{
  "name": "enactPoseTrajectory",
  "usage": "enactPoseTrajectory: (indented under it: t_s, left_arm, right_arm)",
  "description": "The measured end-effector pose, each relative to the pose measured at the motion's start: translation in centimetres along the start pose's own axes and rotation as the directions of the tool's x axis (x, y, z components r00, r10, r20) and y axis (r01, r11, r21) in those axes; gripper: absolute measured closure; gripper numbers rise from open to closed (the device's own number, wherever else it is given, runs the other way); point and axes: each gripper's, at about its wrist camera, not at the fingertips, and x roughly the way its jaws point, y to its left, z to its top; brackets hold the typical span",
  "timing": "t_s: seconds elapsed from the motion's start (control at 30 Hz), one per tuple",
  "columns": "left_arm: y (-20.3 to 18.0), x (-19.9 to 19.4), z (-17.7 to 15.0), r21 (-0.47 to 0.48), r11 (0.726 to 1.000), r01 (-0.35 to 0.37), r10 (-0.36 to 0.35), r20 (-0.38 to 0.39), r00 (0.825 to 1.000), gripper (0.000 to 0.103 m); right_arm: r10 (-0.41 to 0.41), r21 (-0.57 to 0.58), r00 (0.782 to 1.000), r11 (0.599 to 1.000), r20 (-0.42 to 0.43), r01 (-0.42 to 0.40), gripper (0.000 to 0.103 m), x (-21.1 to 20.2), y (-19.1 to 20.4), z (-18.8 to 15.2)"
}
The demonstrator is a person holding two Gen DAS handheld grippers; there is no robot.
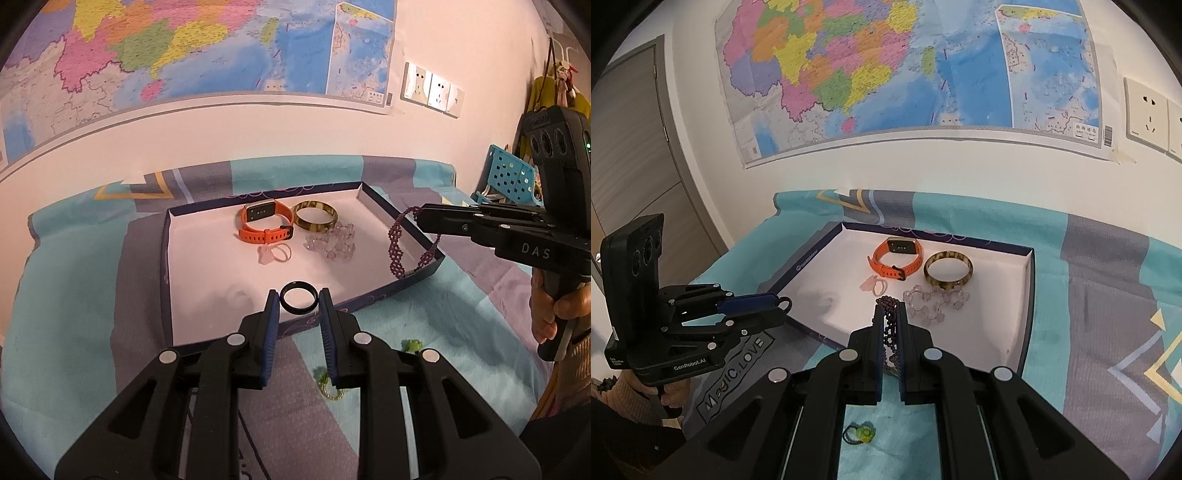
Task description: Organize jewelry
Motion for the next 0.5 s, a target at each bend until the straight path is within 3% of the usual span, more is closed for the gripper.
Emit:
enactPoseTrajectory:
  t_s: [0.5]
  left_arm:
    - [-0.2, 0.8, 1.2, 0.006, 1.000, -0.005, 0.005, 0.007, 1.000, 0.081]
  right_arm:
    - [-0.001, 0.016, 1.000, 1.000, 0.001, 0.001, 0.098, 1.2, -0.6, 1.0]
